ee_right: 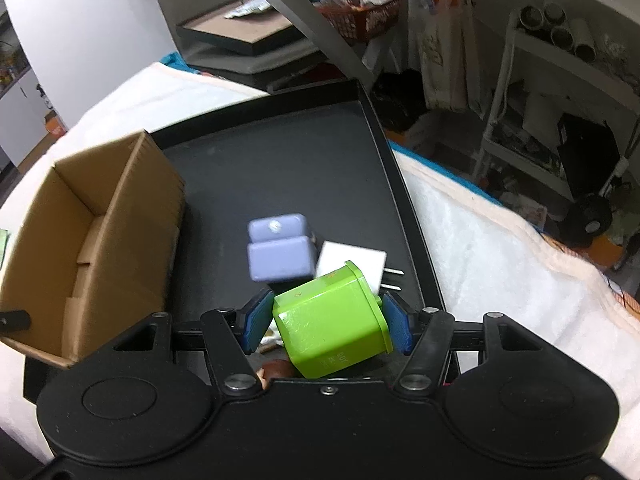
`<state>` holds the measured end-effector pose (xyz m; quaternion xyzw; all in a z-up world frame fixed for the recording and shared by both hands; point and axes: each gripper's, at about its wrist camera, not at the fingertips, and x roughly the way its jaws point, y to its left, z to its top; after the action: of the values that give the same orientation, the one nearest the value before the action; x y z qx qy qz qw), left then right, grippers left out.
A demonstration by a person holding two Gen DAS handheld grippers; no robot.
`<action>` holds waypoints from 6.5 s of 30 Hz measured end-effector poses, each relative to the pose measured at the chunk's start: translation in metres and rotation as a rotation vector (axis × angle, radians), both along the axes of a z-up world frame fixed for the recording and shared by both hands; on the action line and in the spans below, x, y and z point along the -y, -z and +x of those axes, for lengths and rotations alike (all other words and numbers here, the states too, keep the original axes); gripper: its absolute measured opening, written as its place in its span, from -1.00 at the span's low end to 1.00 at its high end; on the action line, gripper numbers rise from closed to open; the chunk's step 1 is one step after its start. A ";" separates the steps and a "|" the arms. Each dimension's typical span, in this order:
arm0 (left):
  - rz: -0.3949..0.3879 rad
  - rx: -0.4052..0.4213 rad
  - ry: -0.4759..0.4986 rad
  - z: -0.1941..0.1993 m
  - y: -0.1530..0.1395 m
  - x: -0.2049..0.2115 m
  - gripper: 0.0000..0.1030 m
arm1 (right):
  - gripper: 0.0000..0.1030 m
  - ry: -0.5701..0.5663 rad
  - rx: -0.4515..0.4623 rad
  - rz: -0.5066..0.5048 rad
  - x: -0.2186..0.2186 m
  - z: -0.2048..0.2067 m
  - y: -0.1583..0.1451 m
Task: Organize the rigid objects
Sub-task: 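Drop the green cube into the box with the right tool while the left grips the box wall, then move the right tool to the lavender block and close on it, then carry the lavender block into the box and open the right tool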
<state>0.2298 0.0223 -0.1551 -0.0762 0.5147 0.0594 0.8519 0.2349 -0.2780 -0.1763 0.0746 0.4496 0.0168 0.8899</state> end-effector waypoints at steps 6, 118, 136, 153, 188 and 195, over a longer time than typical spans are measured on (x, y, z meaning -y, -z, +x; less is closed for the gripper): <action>-0.009 -0.002 -0.006 -0.011 0.000 -0.002 -0.79 | 0.13 -0.028 0.037 -0.003 -0.011 -0.004 -0.011; 0.126 -0.050 -0.107 0.014 -0.018 0.020 0.23 | 0.77 -0.026 0.088 -0.029 -0.057 0.042 -0.022; 0.176 -0.085 -0.083 0.036 -0.006 0.050 0.39 | 0.30 0.021 -0.060 -0.081 -0.039 0.063 0.028; 0.184 -0.058 -0.054 0.031 -0.011 0.052 0.39 | -0.16 0.033 -0.001 0.001 -0.030 0.055 0.012; 0.101 0.052 -0.020 0.021 -0.024 0.000 0.02 | -0.16 -0.169 0.257 0.054 -0.109 0.031 -0.072; 0.071 0.033 0.009 0.022 -0.017 -0.002 -0.36 | -0.16 -0.238 0.255 0.051 -0.128 0.027 -0.069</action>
<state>0.2523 0.0245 -0.1379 -0.0446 0.4984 0.0726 0.8627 0.2620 -0.1496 -0.1075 0.0404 0.3384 0.1428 0.9292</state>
